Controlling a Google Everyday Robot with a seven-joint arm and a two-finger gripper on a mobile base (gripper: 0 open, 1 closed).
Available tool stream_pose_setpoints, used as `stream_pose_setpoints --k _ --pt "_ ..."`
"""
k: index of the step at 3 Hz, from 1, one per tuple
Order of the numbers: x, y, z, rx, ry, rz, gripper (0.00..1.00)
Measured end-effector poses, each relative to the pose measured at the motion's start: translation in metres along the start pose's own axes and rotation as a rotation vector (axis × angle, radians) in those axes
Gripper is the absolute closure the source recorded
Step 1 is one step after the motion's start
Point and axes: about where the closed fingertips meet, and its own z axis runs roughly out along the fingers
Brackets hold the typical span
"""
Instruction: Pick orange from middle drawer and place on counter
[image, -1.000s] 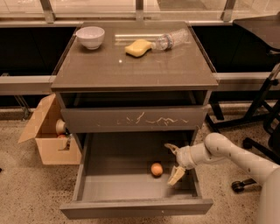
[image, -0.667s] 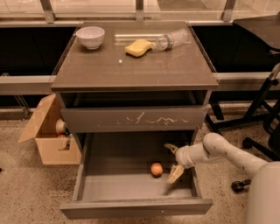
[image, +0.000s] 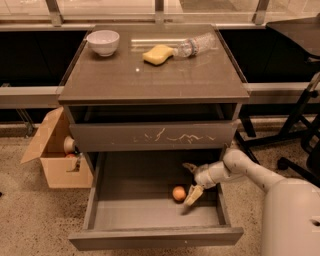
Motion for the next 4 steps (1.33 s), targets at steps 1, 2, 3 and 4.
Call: stream_pose_setpoints --k 1,2,3,4 --pt "-0.008 0.004 0.01 -0.013 0.004 -0.008 0.0" --pt "-0.009 0.011 0.025 -0.04 0.005 -0.003 0.0" --pt "-0.006 0.017 0.035 -0.062 0.007 0.007 0.16" --pt "-0.006 0.017 0.036 -0.062 0.007 0.007 0.39"
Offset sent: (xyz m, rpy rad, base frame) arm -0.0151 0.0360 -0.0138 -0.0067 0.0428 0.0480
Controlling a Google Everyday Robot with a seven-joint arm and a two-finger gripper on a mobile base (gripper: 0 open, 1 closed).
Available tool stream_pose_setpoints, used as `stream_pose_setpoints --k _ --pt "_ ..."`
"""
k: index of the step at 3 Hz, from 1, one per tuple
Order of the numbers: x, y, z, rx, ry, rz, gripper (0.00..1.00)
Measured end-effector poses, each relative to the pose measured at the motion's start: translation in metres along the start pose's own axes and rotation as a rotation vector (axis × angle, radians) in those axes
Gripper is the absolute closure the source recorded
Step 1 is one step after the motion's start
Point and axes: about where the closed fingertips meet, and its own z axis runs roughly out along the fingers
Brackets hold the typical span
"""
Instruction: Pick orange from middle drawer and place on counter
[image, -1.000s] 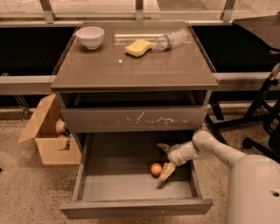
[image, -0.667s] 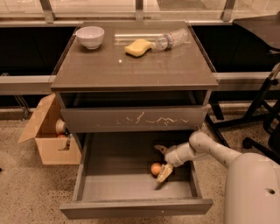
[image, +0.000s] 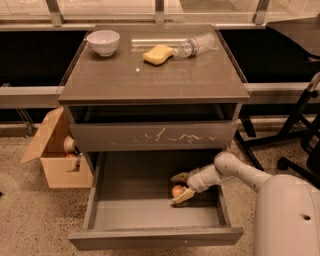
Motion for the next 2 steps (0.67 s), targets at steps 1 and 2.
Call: stream_pose_setpoints --k 1,2 --pt "-0.005 0.01 -0.011 0.014 0.019 -0.016 0.63" --pt "-0.026 0.028 -0.038 0.05 0.031 -0.083 0.86"
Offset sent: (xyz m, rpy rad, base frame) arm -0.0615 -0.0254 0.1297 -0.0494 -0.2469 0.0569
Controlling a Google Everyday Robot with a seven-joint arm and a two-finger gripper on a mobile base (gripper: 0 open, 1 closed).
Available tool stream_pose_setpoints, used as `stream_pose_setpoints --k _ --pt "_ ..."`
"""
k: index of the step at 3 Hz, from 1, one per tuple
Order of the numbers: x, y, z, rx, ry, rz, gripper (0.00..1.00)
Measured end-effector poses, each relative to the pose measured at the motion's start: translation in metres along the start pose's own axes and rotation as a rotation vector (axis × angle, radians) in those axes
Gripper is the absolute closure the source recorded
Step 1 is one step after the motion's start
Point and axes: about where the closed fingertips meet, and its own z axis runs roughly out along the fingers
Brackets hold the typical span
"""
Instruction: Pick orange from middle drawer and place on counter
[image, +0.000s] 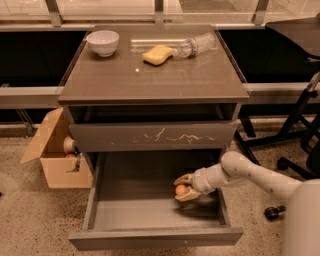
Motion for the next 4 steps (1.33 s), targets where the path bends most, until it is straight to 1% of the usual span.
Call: stream_pose_setpoints --k 1,2,3,4 --pt "-0.047 0.021 -0.049 0.028 -0.008 -0.122 1.0" --pt "-0.096 0.028 -0.1 0.055 0.025 -0.232 1.0" --pt "-0.096 0.028 -0.1 0.055 0.025 -0.232 1.0" --pt "-0.121 0.014 -0.12 0.055 0.008 -0.282 1.0"
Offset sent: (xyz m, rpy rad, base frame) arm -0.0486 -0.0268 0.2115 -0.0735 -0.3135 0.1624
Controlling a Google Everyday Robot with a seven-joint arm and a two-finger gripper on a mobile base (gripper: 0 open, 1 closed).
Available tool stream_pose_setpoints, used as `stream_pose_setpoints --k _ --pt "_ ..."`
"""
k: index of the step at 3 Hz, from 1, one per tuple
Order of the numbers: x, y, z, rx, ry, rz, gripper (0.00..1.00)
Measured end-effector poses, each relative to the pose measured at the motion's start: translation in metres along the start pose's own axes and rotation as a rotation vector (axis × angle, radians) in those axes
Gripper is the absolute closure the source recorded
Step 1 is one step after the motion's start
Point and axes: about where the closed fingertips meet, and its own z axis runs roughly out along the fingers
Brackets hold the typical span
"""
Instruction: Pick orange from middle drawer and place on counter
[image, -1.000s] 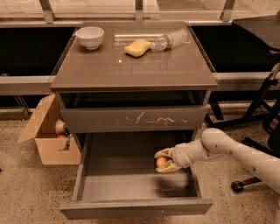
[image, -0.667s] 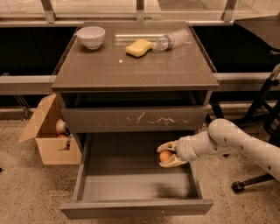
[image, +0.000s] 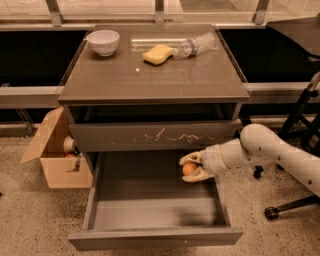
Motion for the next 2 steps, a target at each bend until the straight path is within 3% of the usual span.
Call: stream_pose_setpoints --k 1,2 --pt "-0.037 -0.025 -0.041 -0.006 0.013 -0.077 1.0" --pt "-0.078 -0.047 -0.082 0.0 0.069 -0.154 1.0"
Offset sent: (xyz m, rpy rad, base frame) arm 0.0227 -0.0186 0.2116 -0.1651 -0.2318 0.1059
